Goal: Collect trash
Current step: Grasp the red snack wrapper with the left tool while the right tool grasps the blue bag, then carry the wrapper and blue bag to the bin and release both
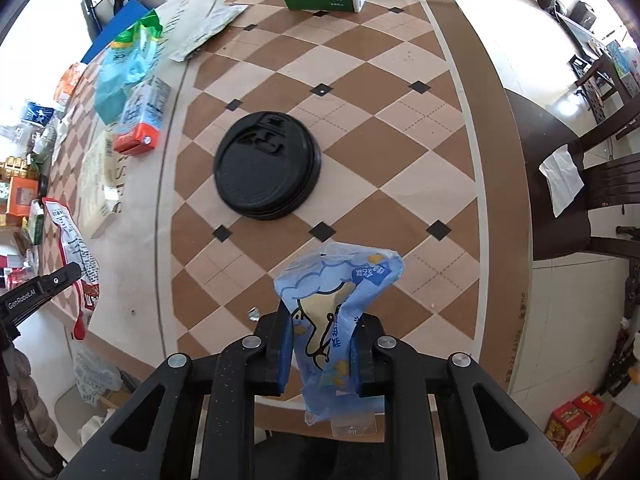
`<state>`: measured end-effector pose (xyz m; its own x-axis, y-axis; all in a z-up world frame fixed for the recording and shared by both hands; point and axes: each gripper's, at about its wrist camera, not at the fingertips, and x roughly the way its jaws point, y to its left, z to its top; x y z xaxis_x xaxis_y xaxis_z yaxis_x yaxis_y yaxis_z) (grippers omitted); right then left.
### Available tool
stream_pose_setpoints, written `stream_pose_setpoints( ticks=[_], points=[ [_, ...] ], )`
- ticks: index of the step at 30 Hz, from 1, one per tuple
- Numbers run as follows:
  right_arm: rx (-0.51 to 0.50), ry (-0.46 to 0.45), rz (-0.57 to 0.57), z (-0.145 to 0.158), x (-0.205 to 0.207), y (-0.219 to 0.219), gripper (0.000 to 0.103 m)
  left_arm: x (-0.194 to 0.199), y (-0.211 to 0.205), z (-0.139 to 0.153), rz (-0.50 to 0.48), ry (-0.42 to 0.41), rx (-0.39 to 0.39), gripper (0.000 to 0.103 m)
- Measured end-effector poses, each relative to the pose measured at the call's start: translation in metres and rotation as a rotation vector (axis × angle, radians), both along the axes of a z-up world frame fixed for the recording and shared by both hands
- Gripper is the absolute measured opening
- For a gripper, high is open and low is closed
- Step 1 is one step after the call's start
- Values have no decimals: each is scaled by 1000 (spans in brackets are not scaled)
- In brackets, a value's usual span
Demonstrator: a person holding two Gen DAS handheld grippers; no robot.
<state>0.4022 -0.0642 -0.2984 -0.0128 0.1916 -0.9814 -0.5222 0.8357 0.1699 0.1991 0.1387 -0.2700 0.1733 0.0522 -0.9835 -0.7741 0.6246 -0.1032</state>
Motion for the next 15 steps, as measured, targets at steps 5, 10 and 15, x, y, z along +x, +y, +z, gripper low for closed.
stream_pose_setpoints(
  ticks=[5, 10, 15],
  points=[
    [39, 2, 22, 13, -15, -2, 22, -14, -8, 17, -11, -38, 30, 0],
    [85, -3, 40, 29, -39, -9, 22, -42, -41, 33, -36, -76, 47, 0],
    [122, 7, 56, 42, -78, -31, 21, -83, -87, 36, -76, -108, 34, 0]
  ],
)
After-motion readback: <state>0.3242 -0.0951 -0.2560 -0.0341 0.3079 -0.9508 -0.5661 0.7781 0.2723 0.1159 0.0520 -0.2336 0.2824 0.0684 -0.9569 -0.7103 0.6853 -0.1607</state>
